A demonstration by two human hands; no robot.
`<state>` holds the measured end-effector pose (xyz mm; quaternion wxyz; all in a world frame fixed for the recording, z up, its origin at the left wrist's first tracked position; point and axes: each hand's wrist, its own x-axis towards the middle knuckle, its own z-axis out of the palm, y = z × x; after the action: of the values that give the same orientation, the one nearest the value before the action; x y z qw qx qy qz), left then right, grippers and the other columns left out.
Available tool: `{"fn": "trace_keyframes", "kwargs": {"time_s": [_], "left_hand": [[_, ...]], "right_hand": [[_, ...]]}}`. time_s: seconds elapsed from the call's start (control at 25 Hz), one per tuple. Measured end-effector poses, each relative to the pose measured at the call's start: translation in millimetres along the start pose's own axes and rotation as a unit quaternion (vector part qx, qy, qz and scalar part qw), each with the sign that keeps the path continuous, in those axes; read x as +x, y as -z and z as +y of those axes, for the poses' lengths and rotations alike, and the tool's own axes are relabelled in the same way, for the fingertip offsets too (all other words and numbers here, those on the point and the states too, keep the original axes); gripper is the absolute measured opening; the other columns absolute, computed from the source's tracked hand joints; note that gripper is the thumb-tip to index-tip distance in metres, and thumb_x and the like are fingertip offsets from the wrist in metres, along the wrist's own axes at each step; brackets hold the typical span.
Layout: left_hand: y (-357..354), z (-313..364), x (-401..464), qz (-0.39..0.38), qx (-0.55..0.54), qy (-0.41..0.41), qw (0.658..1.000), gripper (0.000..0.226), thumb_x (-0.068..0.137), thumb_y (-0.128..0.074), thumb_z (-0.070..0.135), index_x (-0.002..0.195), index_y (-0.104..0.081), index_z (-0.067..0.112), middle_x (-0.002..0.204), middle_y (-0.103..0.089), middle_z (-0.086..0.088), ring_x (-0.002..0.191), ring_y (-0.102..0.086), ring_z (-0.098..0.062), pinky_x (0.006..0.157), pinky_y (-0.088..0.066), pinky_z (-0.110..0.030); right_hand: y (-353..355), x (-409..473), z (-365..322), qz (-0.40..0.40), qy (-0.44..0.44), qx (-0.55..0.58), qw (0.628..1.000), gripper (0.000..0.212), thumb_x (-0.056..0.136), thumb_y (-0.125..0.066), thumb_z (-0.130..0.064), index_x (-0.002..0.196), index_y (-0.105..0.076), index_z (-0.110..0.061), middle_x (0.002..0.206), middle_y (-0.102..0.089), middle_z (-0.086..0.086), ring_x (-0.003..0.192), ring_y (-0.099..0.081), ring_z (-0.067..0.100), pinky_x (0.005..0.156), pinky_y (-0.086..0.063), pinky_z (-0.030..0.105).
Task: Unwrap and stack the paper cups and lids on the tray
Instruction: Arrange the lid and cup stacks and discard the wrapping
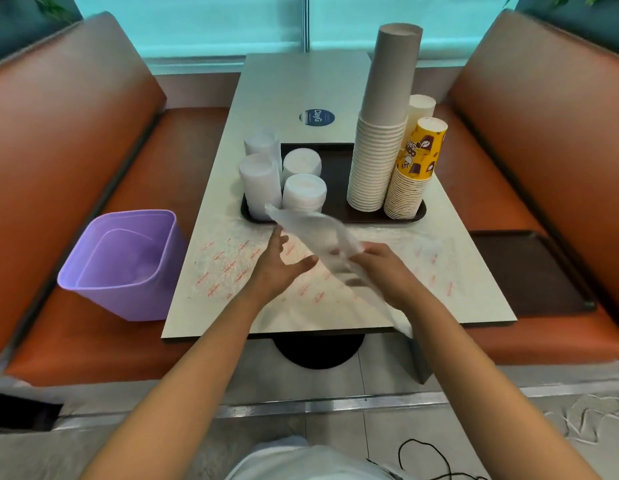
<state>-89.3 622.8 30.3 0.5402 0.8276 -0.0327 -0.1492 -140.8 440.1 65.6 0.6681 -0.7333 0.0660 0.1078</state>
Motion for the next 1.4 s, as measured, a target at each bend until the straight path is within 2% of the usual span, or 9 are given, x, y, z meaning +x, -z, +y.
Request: {"fn": "trace_keyframes", "kwargs": {"time_s": [0.08,0.2,0.36,0.48,0.68,1.04,1.16,1.28,1.4], "left_hand": [[7,8,7,-0.049,-0.103,-0.016,0.993,0.093,0.081,-0.073,0.033,0.151,-0.012,0.023,0.141,-0.043,0.009,0.137,-0.033,-0.012,0.105,-0.029,-0.027],[19,22,13,-0.112,-0.230,-0.053,0.965,0.048,0.080,-0.070,0.017,0.125,-0.052,0.014,0.110,-0.065,0.006,0.104,-0.060,-0.010,0.091,-0.048,-0.024],[29,43,15,-0.013,-0.222,0.006,0.975,0.011,0.087,-0.065,0.017,0.096,-0.064,0.012,0.087,-0.060,-0.006,0.067,-0.058,-0.011,0.055,-0.051,-0.019],[40,54,21,0.047,-0.169,0.024,0.984,0.016,0.089,-0.063,0.024,0.100,-0.062,0.012,0.076,-0.057,0.000,0.041,-0.049,0.000,0.040,-0.040,-0.015],[60,58,22,-0.075,-0.203,0.050,0.975,0.034,0.090,-0.060,0.020,0.123,-0.052,0.022,0.096,-0.060,0.003,0.060,-0.058,-0.007,0.043,-0.041,-0.017],[69,52,34,0.006,-0.228,0.069,0.971,0.014,0.090,-0.061,0.011,0.099,-0.063,0.021,0.078,-0.066,0.006,0.068,-0.059,-0.009,0.050,-0.043,-0.019],[78,52,31,-0.069,-0.206,0.079,0.973,0.011,0.088,-0.065,0.019,0.097,-0.067,0.015,0.080,-0.068,0.005,0.072,-0.061,-0.011,0.057,-0.048,-0.023],[85,47,31,-0.039,-0.130,0.071,0.988,0.010,0.086,-0.067,0.019,0.089,-0.069,0.010,0.081,-0.067,-0.002,0.074,-0.062,-0.017,0.060,-0.051,-0.022],[83,55,33,0.053,-0.175,0.013,0.983,0.013,0.084,-0.068,0.015,0.097,-0.068,0.012,0.097,-0.067,0.003,0.087,-0.064,-0.011,0.063,-0.049,-0.014]], "right_hand": [[4,-4,-22,-0.081,-0.033,0.123,0.989,0.023,0.096,-0.043,-0.022,0.108,-0.062,-0.019,0.107,-0.068,-0.009,0.094,-0.068,0.022,0.077,-0.056,0.037],[6,2,-40,-0.079,-0.042,0.227,0.970,0.028,0.087,-0.046,-0.031,0.110,-0.058,-0.022,0.113,-0.064,-0.004,0.097,-0.066,0.029,0.078,-0.055,0.049],[9,14,-36,-0.053,-0.049,0.334,0.940,0.058,0.081,-0.043,-0.064,0.118,-0.058,-0.022,0.125,-0.059,0.007,0.105,-0.063,0.034,0.082,-0.051,0.057],[9,22,-31,-0.107,-0.050,0.285,0.951,0.084,0.058,-0.076,-0.062,0.128,-0.053,-0.023,0.125,-0.064,0.004,0.103,-0.066,0.031,0.072,-0.057,0.049],[-5,42,-36,0.046,-0.041,0.156,0.986,0.041,0.094,-0.047,0.003,0.133,-0.048,-0.008,0.106,-0.066,0.000,0.072,-0.071,0.017,0.048,-0.055,0.026],[-16,49,-37,0.119,-0.080,0.079,0.986,0.024,0.090,-0.057,-0.001,0.113,-0.061,-0.008,0.085,-0.060,0.003,0.063,-0.052,0.013,0.042,-0.045,0.018],[-15,50,-40,0.164,-0.046,0.130,0.977,0.004,0.092,-0.059,-0.008,0.093,-0.062,-0.006,0.078,-0.057,0.005,0.061,-0.052,0.014,0.042,-0.049,0.020],[-9,53,-34,0.231,0.026,0.064,0.970,0.023,0.091,-0.062,-0.020,0.075,-0.062,-0.003,0.075,-0.056,0.008,0.070,-0.055,0.020,0.054,-0.052,0.025],[-2,54,-31,0.292,0.102,-0.058,0.949,0.038,0.088,-0.064,-0.027,0.071,-0.066,0.007,0.112,-0.057,-0.011,0.111,-0.052,0.007,0.094,-0.043,0.034]]}}
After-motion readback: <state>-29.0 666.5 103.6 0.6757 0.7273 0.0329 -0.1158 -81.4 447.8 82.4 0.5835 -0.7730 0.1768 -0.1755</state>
